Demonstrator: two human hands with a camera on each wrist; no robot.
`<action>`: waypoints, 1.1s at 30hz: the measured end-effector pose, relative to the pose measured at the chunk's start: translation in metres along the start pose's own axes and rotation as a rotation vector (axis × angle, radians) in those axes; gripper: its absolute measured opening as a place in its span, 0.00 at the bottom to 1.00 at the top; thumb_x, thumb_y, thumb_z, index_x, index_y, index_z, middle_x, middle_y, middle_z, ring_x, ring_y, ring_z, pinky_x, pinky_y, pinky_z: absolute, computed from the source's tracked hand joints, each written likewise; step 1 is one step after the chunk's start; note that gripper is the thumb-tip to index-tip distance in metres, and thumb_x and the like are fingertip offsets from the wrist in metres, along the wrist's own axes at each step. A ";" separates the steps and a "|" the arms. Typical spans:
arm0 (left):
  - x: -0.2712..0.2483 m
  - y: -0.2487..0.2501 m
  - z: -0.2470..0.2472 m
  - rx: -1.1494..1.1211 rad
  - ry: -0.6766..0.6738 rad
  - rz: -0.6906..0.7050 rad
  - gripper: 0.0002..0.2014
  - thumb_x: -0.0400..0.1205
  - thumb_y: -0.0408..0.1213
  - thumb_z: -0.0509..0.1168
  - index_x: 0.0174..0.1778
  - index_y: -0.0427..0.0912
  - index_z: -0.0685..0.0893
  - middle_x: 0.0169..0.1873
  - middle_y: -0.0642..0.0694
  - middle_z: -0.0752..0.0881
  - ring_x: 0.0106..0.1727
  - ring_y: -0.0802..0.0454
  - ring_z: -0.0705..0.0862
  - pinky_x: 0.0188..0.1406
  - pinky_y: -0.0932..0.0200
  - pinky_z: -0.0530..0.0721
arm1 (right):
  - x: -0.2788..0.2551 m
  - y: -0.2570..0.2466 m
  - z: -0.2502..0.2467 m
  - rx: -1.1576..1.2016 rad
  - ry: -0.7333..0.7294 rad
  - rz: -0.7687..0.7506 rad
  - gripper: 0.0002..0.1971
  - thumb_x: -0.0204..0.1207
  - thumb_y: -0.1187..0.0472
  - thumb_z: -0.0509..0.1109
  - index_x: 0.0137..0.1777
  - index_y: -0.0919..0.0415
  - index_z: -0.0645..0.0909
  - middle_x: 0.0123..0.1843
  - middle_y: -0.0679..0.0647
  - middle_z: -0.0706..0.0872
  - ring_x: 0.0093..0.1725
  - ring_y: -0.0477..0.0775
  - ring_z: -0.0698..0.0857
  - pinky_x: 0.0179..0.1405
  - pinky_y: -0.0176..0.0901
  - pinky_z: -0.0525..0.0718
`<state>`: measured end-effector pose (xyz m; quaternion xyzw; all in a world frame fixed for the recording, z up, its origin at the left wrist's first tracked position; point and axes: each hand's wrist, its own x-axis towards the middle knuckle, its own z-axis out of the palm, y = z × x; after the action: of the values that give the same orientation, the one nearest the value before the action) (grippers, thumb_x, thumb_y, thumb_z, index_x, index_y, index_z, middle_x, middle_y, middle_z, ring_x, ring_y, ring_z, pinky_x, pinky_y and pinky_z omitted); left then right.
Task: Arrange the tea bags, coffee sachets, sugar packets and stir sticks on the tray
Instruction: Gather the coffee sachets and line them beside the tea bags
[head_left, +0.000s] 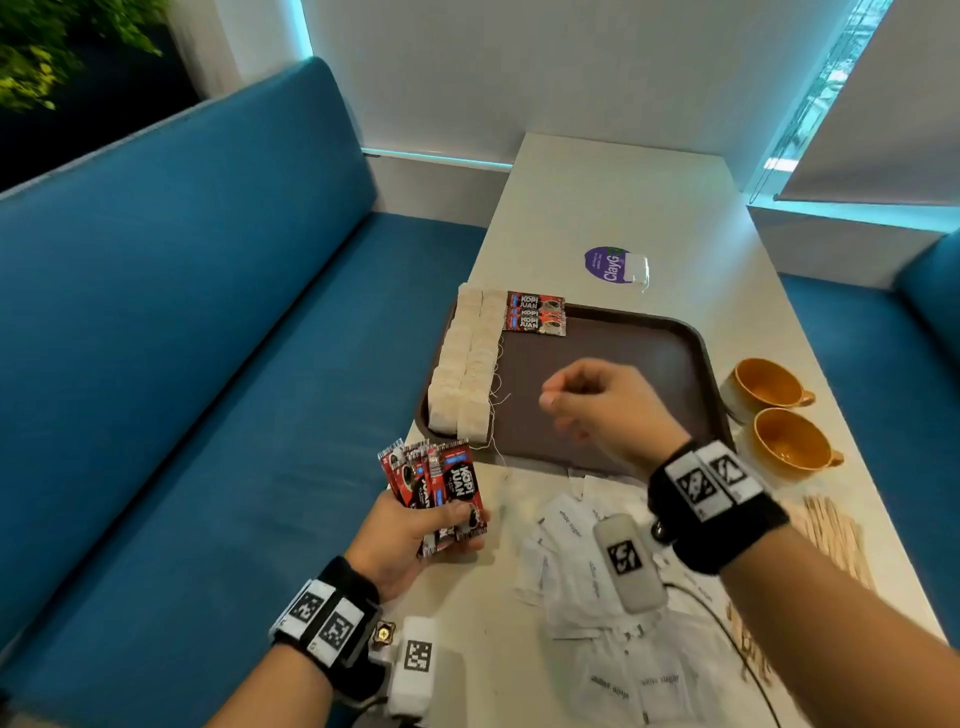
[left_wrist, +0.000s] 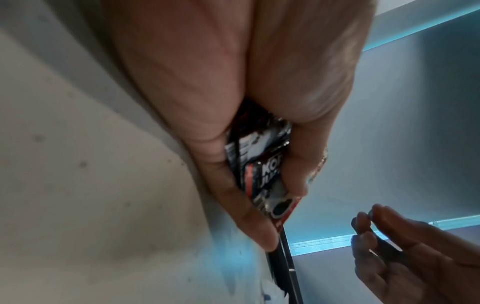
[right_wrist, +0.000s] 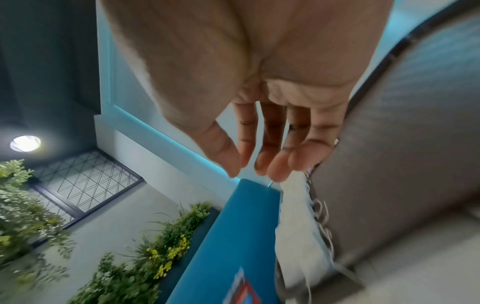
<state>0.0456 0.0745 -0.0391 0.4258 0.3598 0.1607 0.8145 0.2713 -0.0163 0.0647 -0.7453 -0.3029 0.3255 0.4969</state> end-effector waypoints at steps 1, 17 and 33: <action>-0.002 -0.001 0.001 0.005 0.006 0.011 0.21 0.72 0.25 0.77 0.61 0.29 0.83 0.55 0.23 0.88 0.54 0.24 0.89 0.55 0.26 0.88 | -0.013 0.009 0.008 0.027 -0.025 0.016 0.05 0.75 0.68 0.79 0.43 0.58 0.87 0.33 0.49 0.87 0.32 0.51 0.83 0.30 0.41 0.81; -0.014 0.001 0.009 0.058 -0.038 0.073 0.24 0.75 0.36 0.77 0.63 0.29 0.81 0.52 0.28 0.89 0.50 0.29 0.91 0.41 0.37 0.93 | -0.077 0.072 0.075 0.165 -0.016 0.143 0.05 0.75 0.69 0.80 0.44 0.66 0.86 0.38 0.62 0.92 0.34 0.55 0.89 0.33 0.50 0.87; -0.002 -0.006 -0.002 -0.051 -0.007 0.131 0.20 0.73 0.24 0.76 0.60 0.28 0.81 0.51 0.30 0.87 0.49 0.33 0.91 0.29 0.48 0.91 | -0.071 0.079 0.052 0.279 0.028 0.119 0.10 0.76 0.73 0.78 0.54 0.63 0.90 0.44 0.67 0.91 0.34 0.59 0.90 0.38 0.48 0.91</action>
<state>0.0428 0.0713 -0.0439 0.4282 0.3240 0.2212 0.8141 0.1981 -0.0683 -0.0115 -0.6901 -0.2029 0.3830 0.5796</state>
